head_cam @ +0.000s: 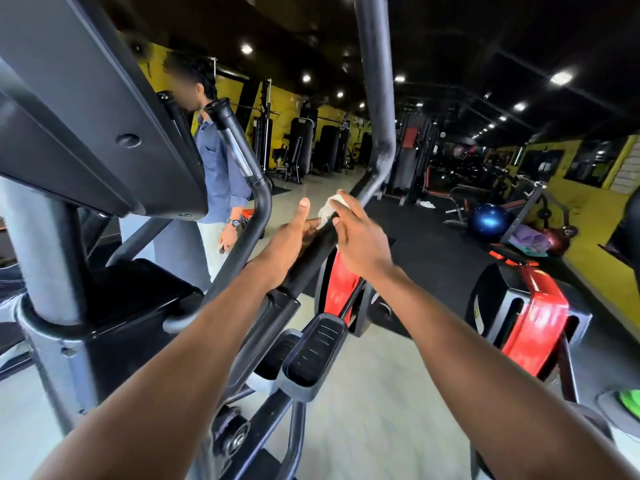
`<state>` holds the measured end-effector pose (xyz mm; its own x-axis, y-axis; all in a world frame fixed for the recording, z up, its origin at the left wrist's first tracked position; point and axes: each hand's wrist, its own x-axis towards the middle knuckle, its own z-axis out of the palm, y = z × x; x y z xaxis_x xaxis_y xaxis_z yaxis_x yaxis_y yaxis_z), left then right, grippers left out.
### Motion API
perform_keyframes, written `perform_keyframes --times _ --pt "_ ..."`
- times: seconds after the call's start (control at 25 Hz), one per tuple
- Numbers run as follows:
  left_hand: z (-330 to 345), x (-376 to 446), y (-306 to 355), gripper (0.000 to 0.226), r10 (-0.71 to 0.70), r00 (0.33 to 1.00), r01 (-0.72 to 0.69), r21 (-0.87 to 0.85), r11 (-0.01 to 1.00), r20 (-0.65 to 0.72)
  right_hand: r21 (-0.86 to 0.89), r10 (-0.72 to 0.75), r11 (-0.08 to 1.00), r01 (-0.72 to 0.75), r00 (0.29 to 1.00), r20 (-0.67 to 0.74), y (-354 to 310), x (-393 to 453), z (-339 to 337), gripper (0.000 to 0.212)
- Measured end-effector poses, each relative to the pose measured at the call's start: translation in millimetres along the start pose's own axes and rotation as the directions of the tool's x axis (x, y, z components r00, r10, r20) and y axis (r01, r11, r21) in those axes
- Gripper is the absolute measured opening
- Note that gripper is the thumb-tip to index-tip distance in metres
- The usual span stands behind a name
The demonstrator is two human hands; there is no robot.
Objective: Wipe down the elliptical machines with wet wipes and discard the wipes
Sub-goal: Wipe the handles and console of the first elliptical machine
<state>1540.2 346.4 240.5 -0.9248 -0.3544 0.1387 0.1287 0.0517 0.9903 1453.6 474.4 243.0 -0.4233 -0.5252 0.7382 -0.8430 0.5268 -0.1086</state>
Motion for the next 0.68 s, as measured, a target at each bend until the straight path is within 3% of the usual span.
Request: perform_keyframes --times 0.12,0.24,0.36,0.48,0.56,0.68 --pt "-2.6 -2.7 -4.5 0.055 0.042 0.974 -0.045 -0.009 0.999 -0.221 0.078 -0.047 0.996 0.052 0.997 -0.060 -25.0 -28.2 24.4 0.044" --pt "-7.6 1.2 -14.1 0.040 0.058 0.923 -0.085 -0.053 0.995 -0.380 0.053 -0.208 0.977 0.206 0.977 0.039 -30.8 -58.0 31.9 0.045" --pt "-9.7 3.2 -18.3 0.033 0.043 0.925 -0.050 -0.009 0.999 -0.378 -0.076 -0.287 0.954 0.291 0.956 0.059 -17.0 -40.0 15.3 0.043" --pt "-14.0 -2.3 -15.8 0.034 0.025 0.937 -0.040 -0.037 0.998 -0.348 -0.109 -0.046 0.993 0.041 0.998 -0.046 -9.8 -9.3 6.5 0.037" --pt "-21.3 -4.5 -18.2 0.036 0.017 0.940 -0.027 -0.024 0.999 -0.341 -0.073 0.014 0.997 -0.020 0.996 -0.089 -23.8 -15.3 16.9 0.032" --pt "-27.7 -8.0 -22.9 0.035 -0.002 0.947 -0.002 -0.012 1.000 -0.320 -0.016 -0.209 0.978 0.209 0.978 -0.025 -40.0 -59.2 37.5 0.035"
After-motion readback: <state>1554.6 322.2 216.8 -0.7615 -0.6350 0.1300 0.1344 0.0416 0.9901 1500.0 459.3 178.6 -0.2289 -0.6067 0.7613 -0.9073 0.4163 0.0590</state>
